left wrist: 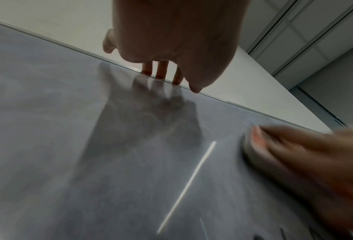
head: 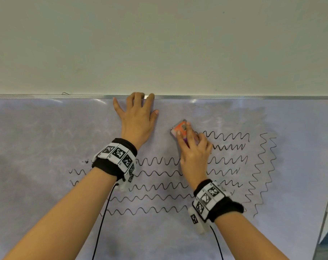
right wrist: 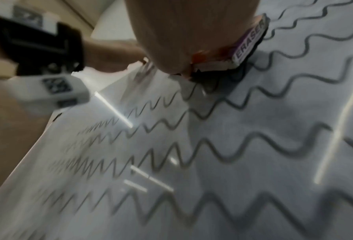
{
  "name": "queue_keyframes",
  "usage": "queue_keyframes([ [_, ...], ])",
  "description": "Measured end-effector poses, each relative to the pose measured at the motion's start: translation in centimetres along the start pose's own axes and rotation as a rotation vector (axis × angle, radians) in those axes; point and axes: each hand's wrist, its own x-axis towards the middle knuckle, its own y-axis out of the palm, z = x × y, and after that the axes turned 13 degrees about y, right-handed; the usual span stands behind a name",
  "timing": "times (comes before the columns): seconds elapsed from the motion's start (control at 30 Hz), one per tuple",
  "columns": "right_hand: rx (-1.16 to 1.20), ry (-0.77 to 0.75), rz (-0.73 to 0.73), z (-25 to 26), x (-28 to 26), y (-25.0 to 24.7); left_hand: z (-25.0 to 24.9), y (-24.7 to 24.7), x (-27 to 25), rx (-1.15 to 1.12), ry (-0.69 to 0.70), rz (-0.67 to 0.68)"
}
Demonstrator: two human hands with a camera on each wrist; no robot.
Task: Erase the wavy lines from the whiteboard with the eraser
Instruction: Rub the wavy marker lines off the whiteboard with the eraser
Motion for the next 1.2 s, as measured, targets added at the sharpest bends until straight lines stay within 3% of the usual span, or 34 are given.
queue_keyframes([
  [0.1, -0.075, -0.119, 0.101, -0.3, -4.3, 0.4, 0.1, -0.2, 0.0, 0.004, 0.01, 0.01],
  [0.2, -0.08, -0.141, 0.138, -1.4, -4.6, 0.1, 0.2, -0.3, 0.0, 0.011, 0.015, 0.019],
  [0.4, -0.008, 0.131, -0.022, -3.2, -0.7, -0.5, 0.2, -0.2, 0.0, 0.009, 0.018, 0.031],
  [0.63, -0.02, 0.055, 0.093, -3.4, -4.7, -0.1, -0.2, -0.1, 0.1, -0.002, 0.009, -0.003],
  [0.8, 0.106, 0.327, -0.053, -2.6, -3.1, 0.1, 0.1, -0.2, 0.1, 0.012, 0.025, 0.004],
  [0.87, 0.128, 0.372, -0.063, -1.2, -3.4, 0.5, 0.0, -0.2, 0.1, 0.01, 0.023, 0.004],
  [1.03, 0.011, 0.196, 0.013, -1.7, -3.2, 0.2, 0.0, -0.1, 0.1, -0.005, 0.014, -0.002],
  [1.2, 0.045, 0.563, -0.117, -5.2, -0.1, -0.7, 0.0, -0.1, 0.1, 0.002, 0.012, 0.013],
])
